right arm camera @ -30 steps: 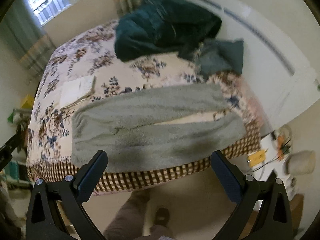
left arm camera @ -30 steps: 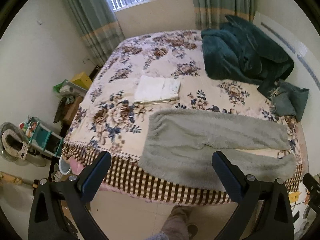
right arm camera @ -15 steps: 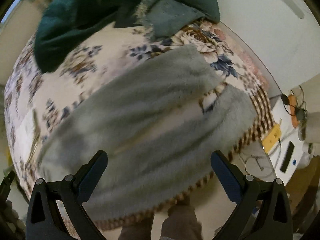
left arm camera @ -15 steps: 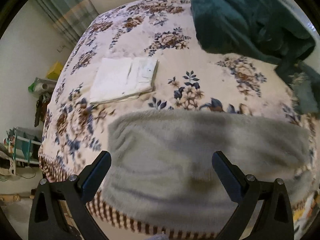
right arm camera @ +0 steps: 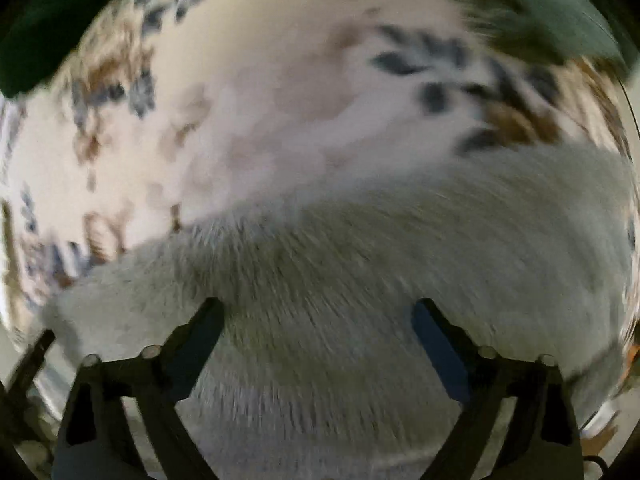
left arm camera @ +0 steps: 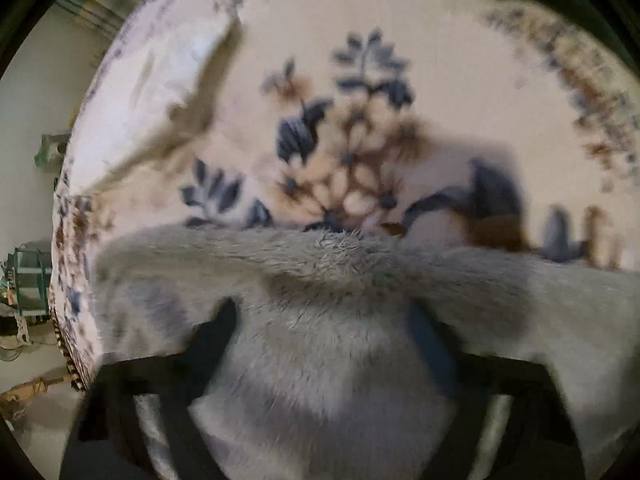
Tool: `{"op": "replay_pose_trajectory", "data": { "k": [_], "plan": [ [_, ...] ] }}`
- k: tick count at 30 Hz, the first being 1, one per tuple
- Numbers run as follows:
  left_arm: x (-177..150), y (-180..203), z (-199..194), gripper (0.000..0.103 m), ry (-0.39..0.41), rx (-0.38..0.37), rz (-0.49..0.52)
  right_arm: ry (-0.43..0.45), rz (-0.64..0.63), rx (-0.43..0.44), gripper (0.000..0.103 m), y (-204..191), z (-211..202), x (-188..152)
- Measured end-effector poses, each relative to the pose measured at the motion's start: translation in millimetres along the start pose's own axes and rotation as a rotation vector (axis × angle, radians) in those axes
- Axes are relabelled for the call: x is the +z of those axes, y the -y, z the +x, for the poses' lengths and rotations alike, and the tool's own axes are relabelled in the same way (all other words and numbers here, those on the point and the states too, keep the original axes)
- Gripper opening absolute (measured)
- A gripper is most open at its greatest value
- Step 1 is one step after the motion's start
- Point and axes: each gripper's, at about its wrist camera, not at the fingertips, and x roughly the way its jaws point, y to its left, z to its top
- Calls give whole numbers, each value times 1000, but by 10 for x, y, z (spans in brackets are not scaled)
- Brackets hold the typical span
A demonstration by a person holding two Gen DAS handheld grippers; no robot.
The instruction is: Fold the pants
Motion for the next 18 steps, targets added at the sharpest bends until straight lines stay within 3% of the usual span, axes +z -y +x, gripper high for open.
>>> {"op": "replay_pose_trajectory", "data": {
  "k": [2, 4, 5, 6, 10, 15, 18],
  "plan": [
    [28, 2, 221, 24, -42, -76, -18, 10, -65, -56, 80, -128, 121, 65],
    [18, -1, 234, 11, -3, -115, -20, 57, -127, -87, 57, -216, 120, 84],
    [9, 15, 209, 2, 25, -125, -8, 80, -140, -99, 30, -236, 100, 87],
    [2, 28, 188, 0, 39, -130, -1, 104, -151, -118, 3, -251, 69, 97],
    [93, 37, 59, 0, 94, -170, -27, 194, -143, -127, 3, -202, -150, 252],
    [493, -18, -117, 0, 156, -205, -62, 303, -124, -140, 0, -123, -502, 540],
    [598, -45, -243, 1, 183, -219, -77, 173, -73, 13, 3, 67, -525, 717]
  ]
}}
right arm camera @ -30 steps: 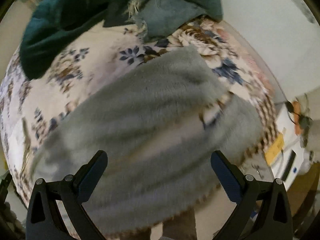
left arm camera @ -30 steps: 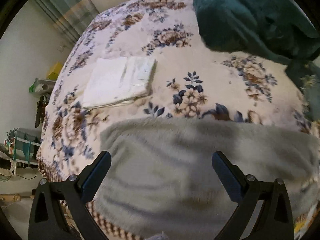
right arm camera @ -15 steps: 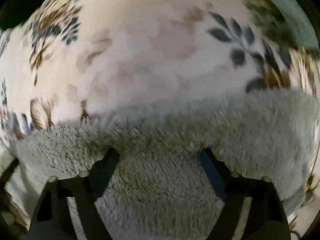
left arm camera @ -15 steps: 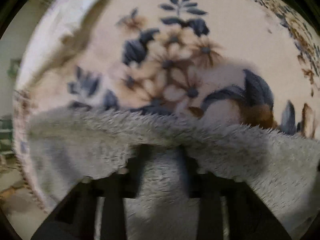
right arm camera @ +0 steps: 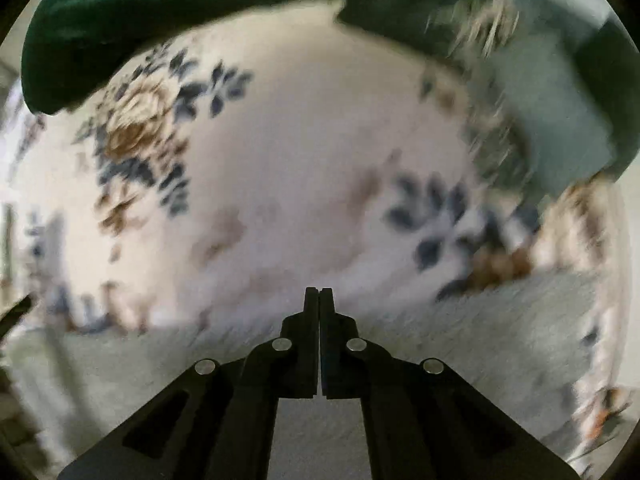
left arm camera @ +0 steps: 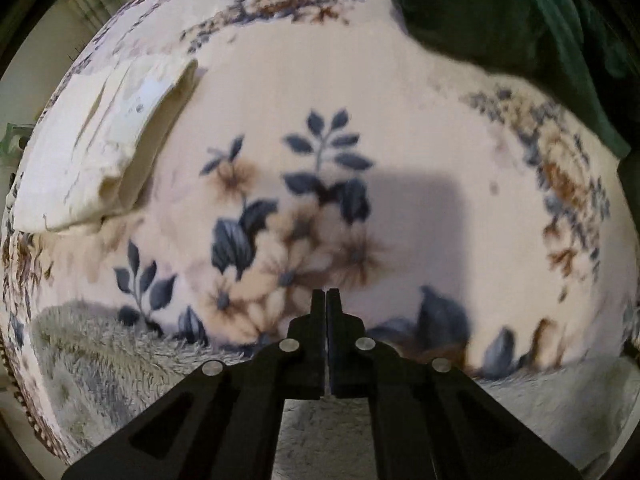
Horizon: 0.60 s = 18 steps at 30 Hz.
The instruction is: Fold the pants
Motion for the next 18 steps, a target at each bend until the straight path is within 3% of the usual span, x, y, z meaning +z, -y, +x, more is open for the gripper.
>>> {"op": "replay_pose_trajectory", "data": {
  "k": [1, 2, 3, 5, 7, 8, 9, 11, 15, 18],
  "plan": [
    [-18, 38, -82, 1, 20, 9, 19, -37, 18, 34, 8, 108, -33, -38],
    [-70, 98, -180, 1, 31, 21, 50, -49, 29, 43, 31, 225, -68, -122],
    [-143, 133, -249, 2, 32, 25, 62, -59, 52, 58, 63, 357, -122, -210],
    [-354, 210, -396, 4, 22, -21, 57, -69, 144, 134, 80, 731, -276, -563],
    [-583, 261, -528, 13, 18, -59, 54, -62, 233, 128, 81, 1096, -394, -1058],
    [-727, 284, -585, 26, 16, -70, 59, -41, 286, 98, 81, 1400, -530, -1408],
    [-881, 293, -626, 48, 9, -80, 58, -23, 338, 50, 81, 1709, -642, -1598],
    [-1108, 378, -600, 73, -25, -116, 58, -13, 416, -30, 81, 2221, -781, -2005],
    [-1625, 612, -561, 73, -102, -147, 43, -102, 540, -132, 81, 3255, -642, -2538],
    [-1933, 755, -435, 73, -176, -142, 50, -205, 602, -82, 79, 3710, -335, -2789]
  ]
}}
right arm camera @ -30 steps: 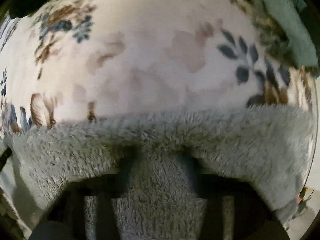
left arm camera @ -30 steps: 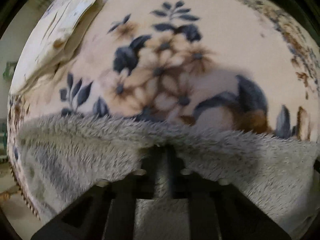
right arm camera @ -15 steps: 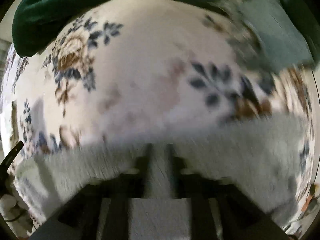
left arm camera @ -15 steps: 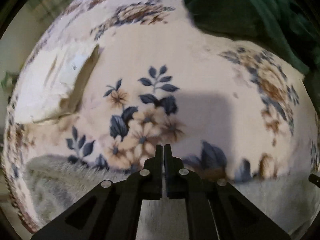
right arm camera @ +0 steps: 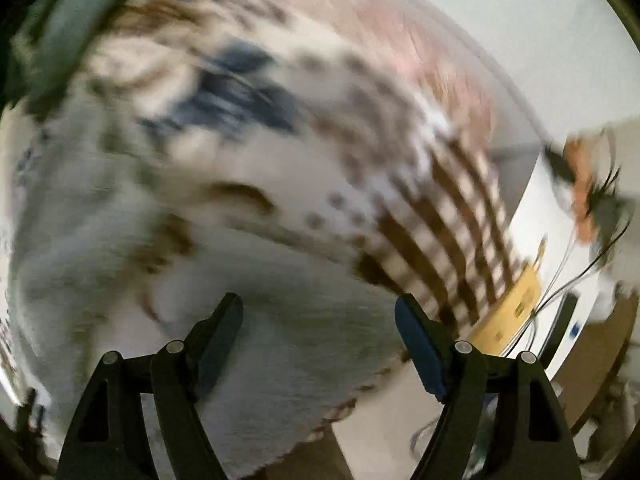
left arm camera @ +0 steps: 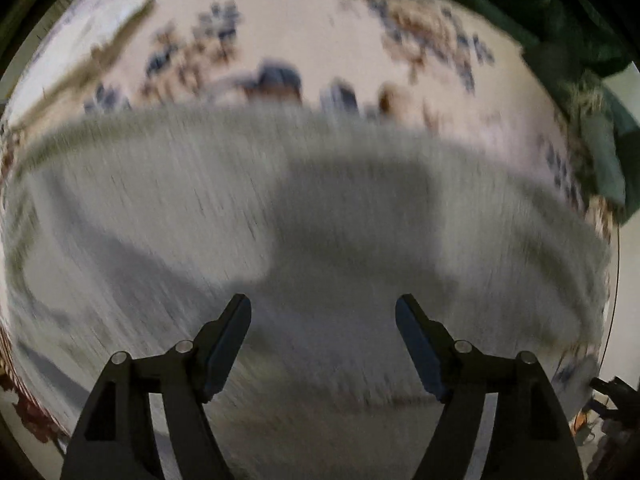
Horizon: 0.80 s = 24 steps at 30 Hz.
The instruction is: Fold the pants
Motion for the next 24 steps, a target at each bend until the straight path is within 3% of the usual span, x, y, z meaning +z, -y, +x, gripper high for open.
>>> {"op": "replay_pose_trajectory", "data": {
  "k": [1, 3, 6, 8, 10, 11, 12, 16, 20, 22, 24],
  "plan": [
    [-55, 34, 53, 73, -18, 2, 5, -29, 17, 46, 74, 81, 100, -10],
    [-167, 139, 87, 73, -18, 17, 32, -44, 3, 102, 16, 104, 201, -79],
    [-281, 295, 79, 73, -11, 27, 83, 73, -26, 40, 15, 95, -30, -192],
    [-333, 379, 66, 73, -9, 24, 108, 127, 23, 64, 16, 223, -202, -188],
    [-374, 442, 67, 73, -12, 21, 124, 70, 45, 117, 30, 271, -124, -131],
    [-384, 470, 72, 73, -15, 16, 128, 33, 58, 121, 49, 282, -52, -97],
    [-388, 491, 78, 73, -19, 10, 130, 31, 76, 128, 59, 276, -28, -69],
    [-433, 554, 55, 73, -19, -7, 128, 63, 226, 262, 61, 643, -122, -233],
    [-404, 588, 64, 73, -20, -16, 124, 17, 455, 407, 61, 982, 154, -492],
    [-415, 568, 80, 73, -33, -22, 119, 53, 559, 578, 61, 1104, 240, -642],
    [-433, 564, 54, 73, -34, -31, 114, 141, 618, 696, 60, 1208, 154, -763]
  ]
}}
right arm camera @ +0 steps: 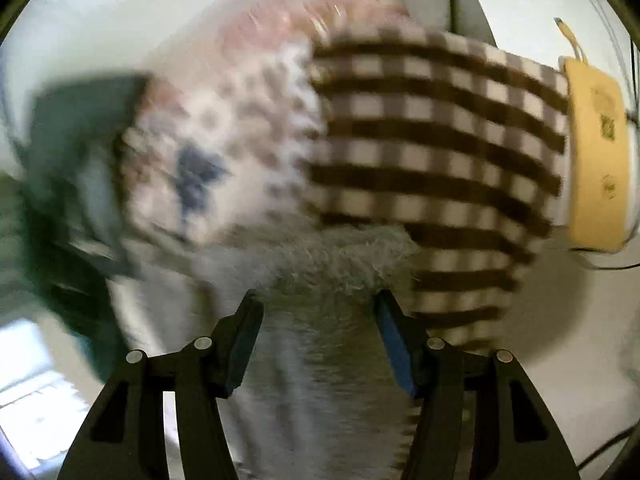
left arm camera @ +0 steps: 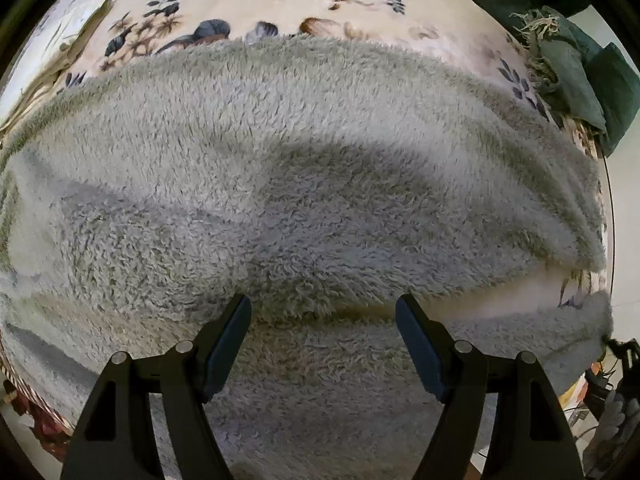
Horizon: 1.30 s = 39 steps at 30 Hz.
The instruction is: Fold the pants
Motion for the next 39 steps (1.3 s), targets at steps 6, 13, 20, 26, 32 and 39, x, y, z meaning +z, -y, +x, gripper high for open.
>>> {"op": "replay_pose_trajectory", "data": {
  "k": [6, 13, 20, 26, 32, 39],
  "plan": [
    [-29, 66, -3, 73, 4, -12, 18, 25, -94, -195, 62, 45, -115, 78],
    [-59, 263, 25, 73, -6, -30, 54, -27, -237, -347, 5, -15, 286, 43],
    [-107, 328, 67, 73, -10, -37, 54, 55, -224, -524, 6, 21, -107, 76],
    [-99, 272, -43, 73, 6, -52, 26, -19, -395, -592, 67, -457, -91, -185],
    [262, -64, -367, 73, 93, -10, -28, -208, -727, -502, 77, -1843, 523, -1119],
    [1097, -1024, -461, 73, 46, 19, -284, -334, -798, -420, 76, -3159, 1700, -2201]
  ]
}}
